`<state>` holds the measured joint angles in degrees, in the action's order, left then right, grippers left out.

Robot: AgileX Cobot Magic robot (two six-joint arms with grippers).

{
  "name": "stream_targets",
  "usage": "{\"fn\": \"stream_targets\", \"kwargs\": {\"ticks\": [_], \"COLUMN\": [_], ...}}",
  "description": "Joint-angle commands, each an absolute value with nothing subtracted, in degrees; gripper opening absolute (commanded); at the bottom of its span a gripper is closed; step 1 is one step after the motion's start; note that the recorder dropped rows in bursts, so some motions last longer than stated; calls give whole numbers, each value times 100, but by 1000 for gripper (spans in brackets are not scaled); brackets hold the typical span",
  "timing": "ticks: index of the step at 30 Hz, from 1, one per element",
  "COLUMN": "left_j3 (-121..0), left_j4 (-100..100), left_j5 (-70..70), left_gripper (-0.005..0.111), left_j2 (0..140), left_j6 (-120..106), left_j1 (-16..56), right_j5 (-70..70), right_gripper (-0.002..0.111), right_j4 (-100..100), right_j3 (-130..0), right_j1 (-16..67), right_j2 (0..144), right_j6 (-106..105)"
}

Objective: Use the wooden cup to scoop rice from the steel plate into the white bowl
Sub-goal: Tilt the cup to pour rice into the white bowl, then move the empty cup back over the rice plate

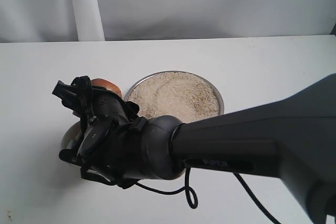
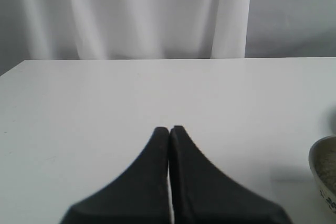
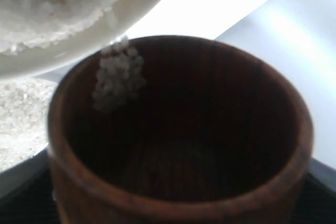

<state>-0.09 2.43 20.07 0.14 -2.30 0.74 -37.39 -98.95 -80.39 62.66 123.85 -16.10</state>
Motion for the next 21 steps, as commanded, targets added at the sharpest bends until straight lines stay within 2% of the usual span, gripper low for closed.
{"fn": "stream_targets", "kwargs": {"ticks": [1,9,15,21], "left_j3": [0,0,0,0], "left_j4": [240,240,240,240], "left_j5": [1974,1974,1974,1974], "left_gripper": [0,0,0,0], "left_j2": [0,0,0,0], "left_j6": [-208,-208,-208,-208], "left_j1": [89,89,89,89], "right_j5": [-3911,-4250,-4150,-2742], "right_gripper": [0,0,0,0], "right_j4": [-9995,-9995,-9995,-8546], "right_j3": [-8079,-8079,-8079,-8079], "right_j1": [6289,6339,6350,6242], "right_j2": [12355,12355,12307,11783], "right_j6": [-1627,-1586,-112,214]}}
